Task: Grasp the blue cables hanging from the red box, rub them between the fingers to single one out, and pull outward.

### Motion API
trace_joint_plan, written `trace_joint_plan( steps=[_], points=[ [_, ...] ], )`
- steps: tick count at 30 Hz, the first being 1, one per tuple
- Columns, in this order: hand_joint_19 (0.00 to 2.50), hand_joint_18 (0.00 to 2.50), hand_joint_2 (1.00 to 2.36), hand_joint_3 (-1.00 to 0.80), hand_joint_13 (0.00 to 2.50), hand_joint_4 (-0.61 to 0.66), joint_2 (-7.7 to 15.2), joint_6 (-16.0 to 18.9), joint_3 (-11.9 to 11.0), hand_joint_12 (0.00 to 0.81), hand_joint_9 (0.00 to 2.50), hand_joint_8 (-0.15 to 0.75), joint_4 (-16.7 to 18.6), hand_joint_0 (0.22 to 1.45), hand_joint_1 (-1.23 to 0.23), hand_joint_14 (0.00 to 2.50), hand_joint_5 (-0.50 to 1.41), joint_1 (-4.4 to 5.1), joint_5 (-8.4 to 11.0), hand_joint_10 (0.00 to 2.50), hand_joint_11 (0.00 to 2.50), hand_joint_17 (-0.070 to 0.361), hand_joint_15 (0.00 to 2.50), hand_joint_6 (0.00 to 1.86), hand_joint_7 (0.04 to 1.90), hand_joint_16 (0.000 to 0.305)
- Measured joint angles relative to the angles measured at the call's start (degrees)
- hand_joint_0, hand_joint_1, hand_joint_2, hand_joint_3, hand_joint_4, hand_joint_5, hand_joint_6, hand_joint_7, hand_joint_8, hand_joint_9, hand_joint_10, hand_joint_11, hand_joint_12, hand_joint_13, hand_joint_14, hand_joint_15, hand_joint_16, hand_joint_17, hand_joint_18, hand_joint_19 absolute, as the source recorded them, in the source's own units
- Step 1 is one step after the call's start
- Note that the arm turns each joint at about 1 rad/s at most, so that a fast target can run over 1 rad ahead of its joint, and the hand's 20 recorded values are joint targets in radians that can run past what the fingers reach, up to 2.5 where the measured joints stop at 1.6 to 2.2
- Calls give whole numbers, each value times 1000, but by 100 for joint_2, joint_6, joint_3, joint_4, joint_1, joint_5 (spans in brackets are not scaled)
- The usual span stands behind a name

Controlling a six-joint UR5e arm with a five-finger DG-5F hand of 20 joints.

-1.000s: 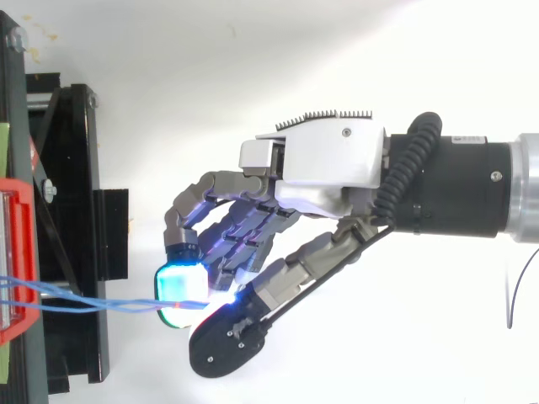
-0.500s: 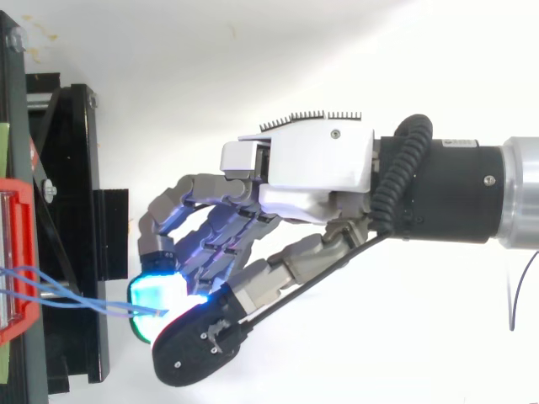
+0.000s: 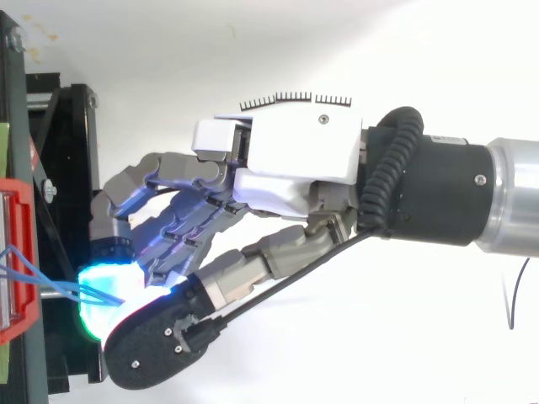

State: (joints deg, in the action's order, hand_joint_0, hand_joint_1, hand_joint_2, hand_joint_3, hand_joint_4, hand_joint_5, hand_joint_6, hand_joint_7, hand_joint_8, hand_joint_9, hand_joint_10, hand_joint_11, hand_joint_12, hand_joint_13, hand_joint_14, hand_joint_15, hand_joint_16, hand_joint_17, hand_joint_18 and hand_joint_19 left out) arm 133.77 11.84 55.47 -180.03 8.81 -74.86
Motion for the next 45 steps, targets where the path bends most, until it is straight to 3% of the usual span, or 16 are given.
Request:
trace_joint_plan(
  steps=[4, 7, 20, 25, 31, 37, 41, 45],
  points=[
    [585, 703, 1015, -265, 788, 64, 1, -11, 2, 365, 777, 275, 10, 613, -787, 20, -161, 19, 36, 13, 361, 99, 535, 878, 1108, 44],
    [557, 714, 1018, -239, 783, -20, 4, -26, 5, 360, 748, 272, 11, 673, -857, 19, -178, 33, 47, 12, 380, 99, 532, 910, 1087, 44],
    [505, 685, 1000, -500, 741, -26, 1, -29, 11, 350, 645, 230, -116, 833, -903, 18, -206, 42, 41, 9, 332, 98, 498, 921, 1046, 44],
    [468, 724, 1000, -500, 747, 46, 1, -24, 13, 346, 630, 227, -161, 792, -923, 18, -211, 42, 34, 12, 333, 97, 488, 919, 947, 43],
    [504, 727, 1000, -500, 758, 87, 0, -16, 15, 358, 664, 243, -224, 583, -917, 18, -206, 42, 33, 10, 357, 99, 513, 910, 939, 44],
    [525, 770, 1000, -500, 792, 116, 0, -15, 15, 396, 722, 283, -249, 466, -877, 17, -188, 42, 27, 10, 366, 114, 519, 903, 948, 50],
    [539, 764, 1000, -500, 796, 109, 0, -15, 14, 390, 743, 282, -251, 481, -851, 18, -182, 42, 25, 10, 362, 112, 525, 899, 970, 50],
    [578, 726, 1003, -460, 806, 74, 0, -15, 15, 364, 777, 261, -252, 594, -717, 19, -169, 40, 25, 11, 363, 99, 532, 890, 1035, 44]
  ],
)
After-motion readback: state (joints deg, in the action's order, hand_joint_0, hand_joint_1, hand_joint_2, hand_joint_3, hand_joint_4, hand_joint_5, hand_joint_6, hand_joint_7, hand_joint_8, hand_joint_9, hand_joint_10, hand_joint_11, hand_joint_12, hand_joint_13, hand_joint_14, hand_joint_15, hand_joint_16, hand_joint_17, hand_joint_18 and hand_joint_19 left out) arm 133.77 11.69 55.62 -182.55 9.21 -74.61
